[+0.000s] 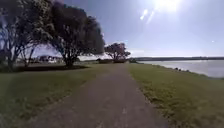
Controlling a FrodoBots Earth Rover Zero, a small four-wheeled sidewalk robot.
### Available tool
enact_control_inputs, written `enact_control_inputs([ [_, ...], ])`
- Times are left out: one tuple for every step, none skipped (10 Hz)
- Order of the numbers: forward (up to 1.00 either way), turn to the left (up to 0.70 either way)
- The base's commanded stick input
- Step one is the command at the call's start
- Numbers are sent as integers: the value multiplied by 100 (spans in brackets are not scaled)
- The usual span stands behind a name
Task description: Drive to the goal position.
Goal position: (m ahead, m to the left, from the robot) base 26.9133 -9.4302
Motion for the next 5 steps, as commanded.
enact_control_inputs([
  [100, 0],
  [100, 0],
  [100, 0],
  [100, 0],
  [100, 0],
])
